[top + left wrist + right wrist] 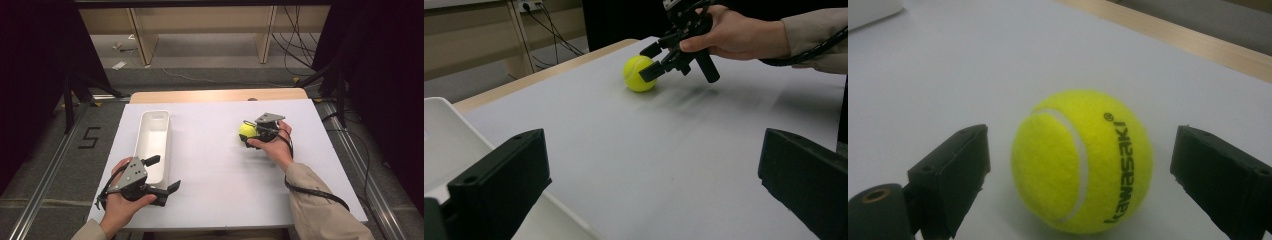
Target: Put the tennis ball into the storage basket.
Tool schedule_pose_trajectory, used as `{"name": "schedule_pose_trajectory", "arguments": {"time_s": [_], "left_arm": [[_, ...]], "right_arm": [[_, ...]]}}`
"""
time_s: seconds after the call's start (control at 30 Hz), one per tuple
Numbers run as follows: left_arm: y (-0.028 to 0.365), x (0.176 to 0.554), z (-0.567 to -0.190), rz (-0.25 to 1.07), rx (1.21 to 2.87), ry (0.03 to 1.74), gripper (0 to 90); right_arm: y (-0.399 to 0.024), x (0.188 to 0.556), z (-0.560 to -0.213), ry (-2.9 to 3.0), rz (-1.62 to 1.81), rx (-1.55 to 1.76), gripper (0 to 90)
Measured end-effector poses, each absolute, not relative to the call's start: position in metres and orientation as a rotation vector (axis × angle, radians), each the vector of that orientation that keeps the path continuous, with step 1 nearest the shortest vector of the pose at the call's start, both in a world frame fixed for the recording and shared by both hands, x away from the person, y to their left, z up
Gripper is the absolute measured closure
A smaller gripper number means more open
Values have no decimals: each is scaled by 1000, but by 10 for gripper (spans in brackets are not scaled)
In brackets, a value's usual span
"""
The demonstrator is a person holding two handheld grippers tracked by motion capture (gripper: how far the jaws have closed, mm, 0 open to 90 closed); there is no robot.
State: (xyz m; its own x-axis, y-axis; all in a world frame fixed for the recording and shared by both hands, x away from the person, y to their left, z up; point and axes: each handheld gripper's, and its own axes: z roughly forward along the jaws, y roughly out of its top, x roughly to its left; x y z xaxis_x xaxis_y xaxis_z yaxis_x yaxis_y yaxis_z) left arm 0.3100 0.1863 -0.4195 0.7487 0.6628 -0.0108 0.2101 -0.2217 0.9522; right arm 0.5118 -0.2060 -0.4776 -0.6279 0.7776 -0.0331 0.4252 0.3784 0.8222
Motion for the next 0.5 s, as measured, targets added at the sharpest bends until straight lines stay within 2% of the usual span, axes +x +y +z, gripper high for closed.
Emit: {"name": "schedule_pose_trajectory", "arguments": {"time_s": [0.5], "left_arm": [[186,310,-419,485,1785,680,0]], "right_arm": [[-201,521,-487,2248,1120,1042,122]]}}
